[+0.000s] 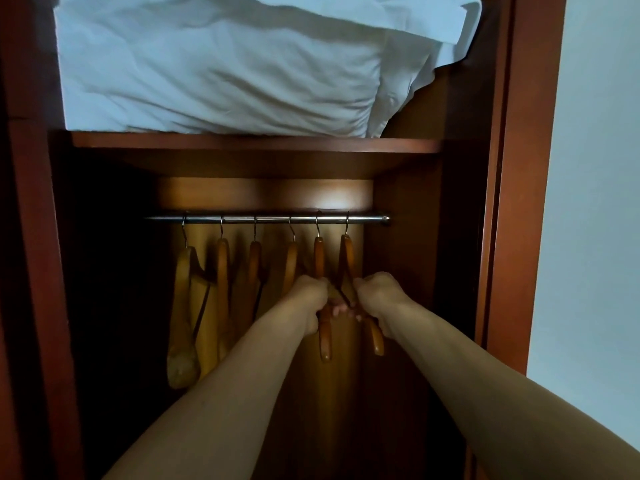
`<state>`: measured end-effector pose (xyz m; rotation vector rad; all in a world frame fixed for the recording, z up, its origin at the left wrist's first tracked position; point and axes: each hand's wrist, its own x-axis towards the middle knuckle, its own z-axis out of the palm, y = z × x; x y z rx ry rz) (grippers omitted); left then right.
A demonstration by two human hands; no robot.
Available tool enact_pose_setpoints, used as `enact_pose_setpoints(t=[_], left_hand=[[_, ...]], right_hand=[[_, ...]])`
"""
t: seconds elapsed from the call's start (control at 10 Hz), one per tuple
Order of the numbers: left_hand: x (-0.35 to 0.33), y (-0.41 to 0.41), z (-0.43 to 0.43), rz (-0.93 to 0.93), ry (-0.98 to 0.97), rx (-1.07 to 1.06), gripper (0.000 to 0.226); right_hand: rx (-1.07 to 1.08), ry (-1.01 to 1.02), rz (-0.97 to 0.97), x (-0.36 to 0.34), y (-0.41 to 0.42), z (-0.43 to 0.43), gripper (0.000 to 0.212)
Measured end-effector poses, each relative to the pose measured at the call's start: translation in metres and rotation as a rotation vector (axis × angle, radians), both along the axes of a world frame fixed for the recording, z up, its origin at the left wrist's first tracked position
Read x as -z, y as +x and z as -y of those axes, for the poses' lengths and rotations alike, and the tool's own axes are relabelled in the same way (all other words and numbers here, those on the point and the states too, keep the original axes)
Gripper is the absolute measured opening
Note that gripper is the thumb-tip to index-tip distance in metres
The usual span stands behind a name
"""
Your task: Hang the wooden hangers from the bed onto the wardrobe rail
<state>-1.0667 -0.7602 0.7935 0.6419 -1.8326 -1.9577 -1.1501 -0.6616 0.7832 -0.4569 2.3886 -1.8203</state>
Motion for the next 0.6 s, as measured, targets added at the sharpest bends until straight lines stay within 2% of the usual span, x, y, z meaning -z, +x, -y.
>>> enact_pose_setpoints(t=[0.3,0.4,0.6], left_hand=[[-0.006,0.009,0.001,0.006,-0.023,0.026,0.022],[-0.003,0.014,0.003,0.032,-0.053,0.021,0.034],[0.01,0.034,0.006,0.028,-0.202,-0.044,0.028]], right_hand=[[0.099,0.209,-0.212,-0.007,0.017,-0.01,0.034],[0.122,0.204,-0.244,-0.007,0.032,-0.017,0.034],[0.131,0.189,-0.285,0.001,0.059,-0.035,0.031]])
